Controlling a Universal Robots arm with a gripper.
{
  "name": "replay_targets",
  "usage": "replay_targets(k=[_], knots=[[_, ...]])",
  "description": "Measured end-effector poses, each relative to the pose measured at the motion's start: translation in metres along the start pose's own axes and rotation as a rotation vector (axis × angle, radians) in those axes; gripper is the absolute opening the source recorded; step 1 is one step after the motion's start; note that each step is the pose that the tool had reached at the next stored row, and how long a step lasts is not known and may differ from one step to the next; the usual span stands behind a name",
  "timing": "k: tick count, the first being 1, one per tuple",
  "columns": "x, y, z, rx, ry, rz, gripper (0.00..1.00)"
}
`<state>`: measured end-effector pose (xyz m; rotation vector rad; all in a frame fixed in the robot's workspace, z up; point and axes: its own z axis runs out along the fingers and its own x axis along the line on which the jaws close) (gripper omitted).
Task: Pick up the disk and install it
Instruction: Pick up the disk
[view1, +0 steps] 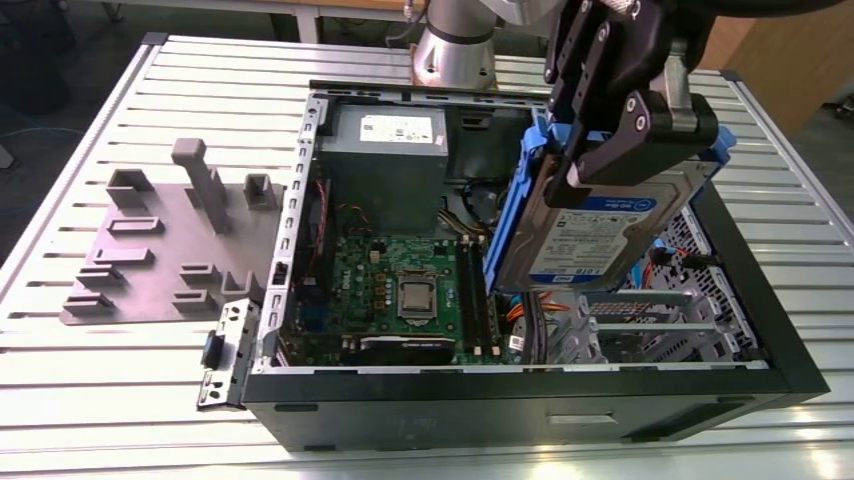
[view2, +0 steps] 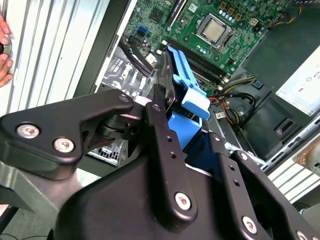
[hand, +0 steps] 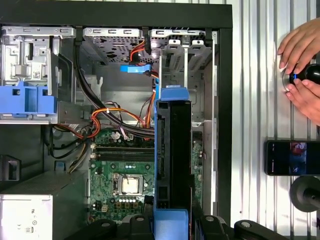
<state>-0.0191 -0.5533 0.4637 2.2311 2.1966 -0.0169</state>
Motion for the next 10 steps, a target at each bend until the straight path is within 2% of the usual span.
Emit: replay_targets(k=[10], knots=[[-0.0031, 0.0001, 0.0003, 0.0000, 0.0001, 0.000, 0.36]])
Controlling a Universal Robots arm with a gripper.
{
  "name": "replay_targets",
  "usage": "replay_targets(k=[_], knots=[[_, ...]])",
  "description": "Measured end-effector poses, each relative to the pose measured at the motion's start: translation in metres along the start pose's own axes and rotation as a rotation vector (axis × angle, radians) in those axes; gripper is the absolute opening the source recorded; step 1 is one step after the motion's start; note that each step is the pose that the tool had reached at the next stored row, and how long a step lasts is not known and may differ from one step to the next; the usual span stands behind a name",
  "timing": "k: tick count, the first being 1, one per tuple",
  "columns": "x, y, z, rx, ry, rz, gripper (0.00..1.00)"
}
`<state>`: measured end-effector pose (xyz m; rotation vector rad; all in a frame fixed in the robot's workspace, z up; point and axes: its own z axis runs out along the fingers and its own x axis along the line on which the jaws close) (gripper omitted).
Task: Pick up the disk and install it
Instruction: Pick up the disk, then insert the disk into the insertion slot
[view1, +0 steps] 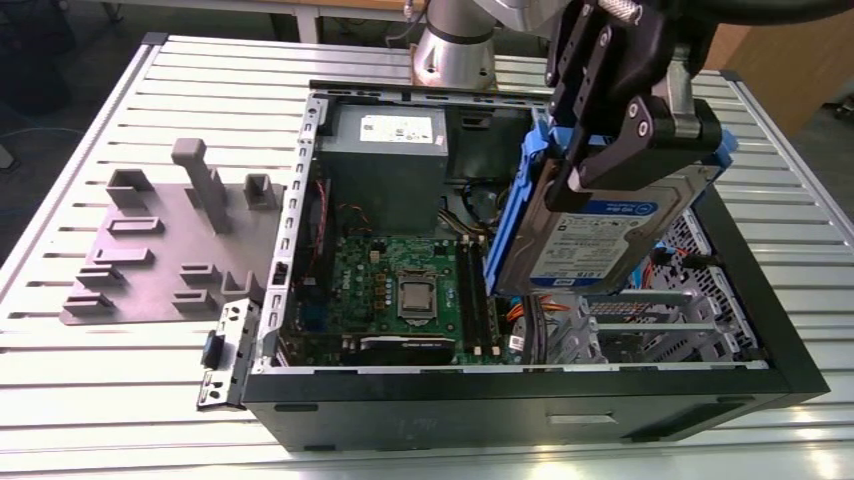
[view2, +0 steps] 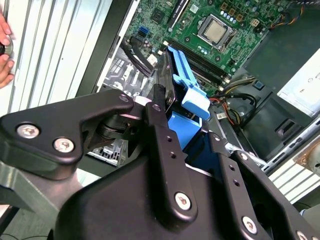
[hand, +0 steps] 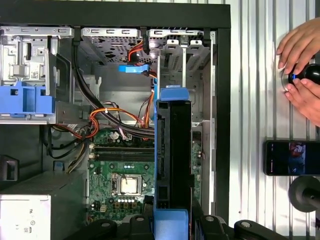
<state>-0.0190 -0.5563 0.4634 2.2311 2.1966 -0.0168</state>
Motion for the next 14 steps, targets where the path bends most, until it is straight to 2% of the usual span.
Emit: replay_targets(k=[4, 14], knots=[[-0.0002, 0.0045, 0.0003, 0.0001, -0.0001, 0.000, 0.36], [0.0001, 0.0273, 0.0025, 0.0008, -0.0002, 0.000, 0.36]])
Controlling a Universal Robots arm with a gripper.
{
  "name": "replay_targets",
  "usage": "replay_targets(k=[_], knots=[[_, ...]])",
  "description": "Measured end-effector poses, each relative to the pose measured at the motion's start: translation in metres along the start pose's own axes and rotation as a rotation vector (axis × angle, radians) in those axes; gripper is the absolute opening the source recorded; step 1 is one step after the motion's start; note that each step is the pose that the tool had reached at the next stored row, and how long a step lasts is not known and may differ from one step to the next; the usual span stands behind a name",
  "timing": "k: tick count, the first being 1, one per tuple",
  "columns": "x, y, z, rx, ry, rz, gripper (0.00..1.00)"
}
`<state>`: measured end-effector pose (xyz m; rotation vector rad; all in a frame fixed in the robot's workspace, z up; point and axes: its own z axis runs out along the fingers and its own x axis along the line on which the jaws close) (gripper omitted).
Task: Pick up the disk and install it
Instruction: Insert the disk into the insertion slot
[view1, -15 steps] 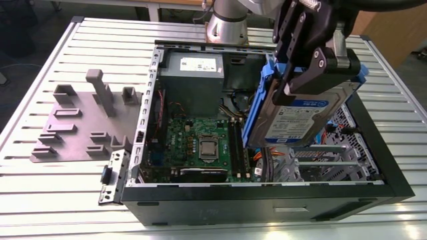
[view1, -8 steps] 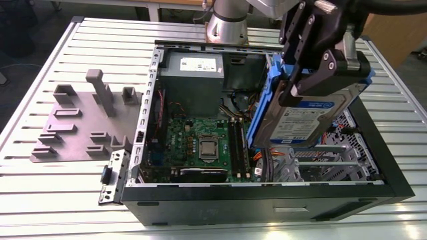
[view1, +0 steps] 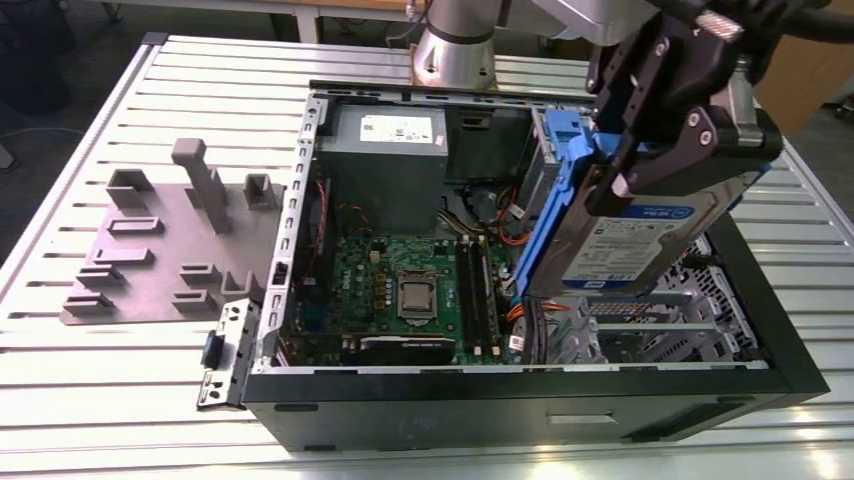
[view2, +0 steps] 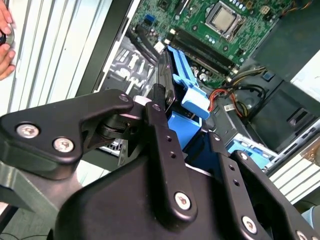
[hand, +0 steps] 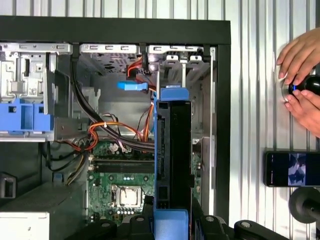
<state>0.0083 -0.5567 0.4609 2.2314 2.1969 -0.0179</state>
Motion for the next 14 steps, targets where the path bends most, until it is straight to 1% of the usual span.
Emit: replay_targets(k=[3, 8, 14], knots=[[-0.0007, 0.0075, 0.0014, 0.0000, 0.0001, 0.000, 0.36], [-0.0028, 0.0163, 0.0043, -0.0001, 0.0003, 0.000, 0.36], [-0.0027, 0.0306, 0.0072, 0.0000, 0.0001, 0.000, 0.36]])
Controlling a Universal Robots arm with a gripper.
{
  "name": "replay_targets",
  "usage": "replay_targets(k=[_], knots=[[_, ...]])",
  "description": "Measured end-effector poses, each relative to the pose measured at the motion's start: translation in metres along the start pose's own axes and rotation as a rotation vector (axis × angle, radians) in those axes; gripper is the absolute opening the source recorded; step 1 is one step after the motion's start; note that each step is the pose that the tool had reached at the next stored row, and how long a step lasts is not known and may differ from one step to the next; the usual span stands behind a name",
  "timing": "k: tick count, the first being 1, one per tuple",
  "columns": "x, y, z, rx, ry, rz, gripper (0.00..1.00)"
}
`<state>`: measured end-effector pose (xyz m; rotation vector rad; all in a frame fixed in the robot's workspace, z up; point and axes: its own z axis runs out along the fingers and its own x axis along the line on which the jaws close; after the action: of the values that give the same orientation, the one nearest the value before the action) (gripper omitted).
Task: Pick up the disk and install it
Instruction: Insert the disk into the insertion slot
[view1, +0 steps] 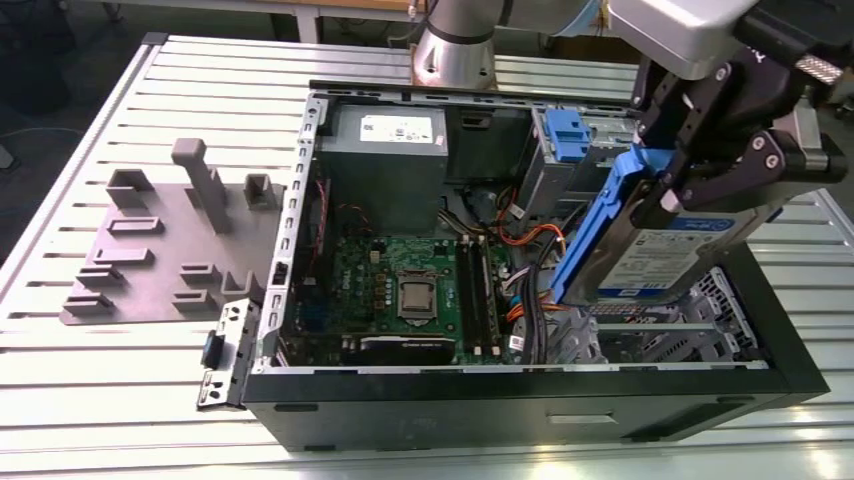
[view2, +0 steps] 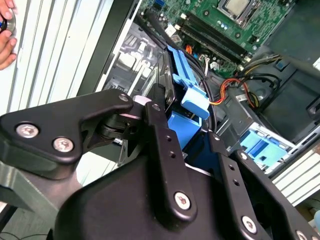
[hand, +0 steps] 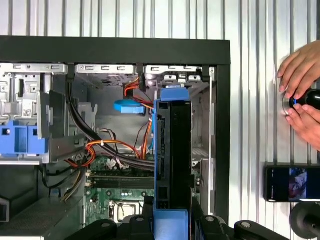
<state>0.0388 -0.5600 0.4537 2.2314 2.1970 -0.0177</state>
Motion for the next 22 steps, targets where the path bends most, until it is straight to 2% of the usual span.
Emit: replay_targets(k=[7, 12, 22], knots=[[0.0002, 0.0092, 0.0031, 0.0000, 0.0000, 0.000, 0.36], [0.0004, 0.0202, 0.0057, 0.0000, -0.0004, 0.000, 0.36], [0.0007, 0.0370, 0.0077, 0.0000, -0.0006, 0.000, 0.36]])
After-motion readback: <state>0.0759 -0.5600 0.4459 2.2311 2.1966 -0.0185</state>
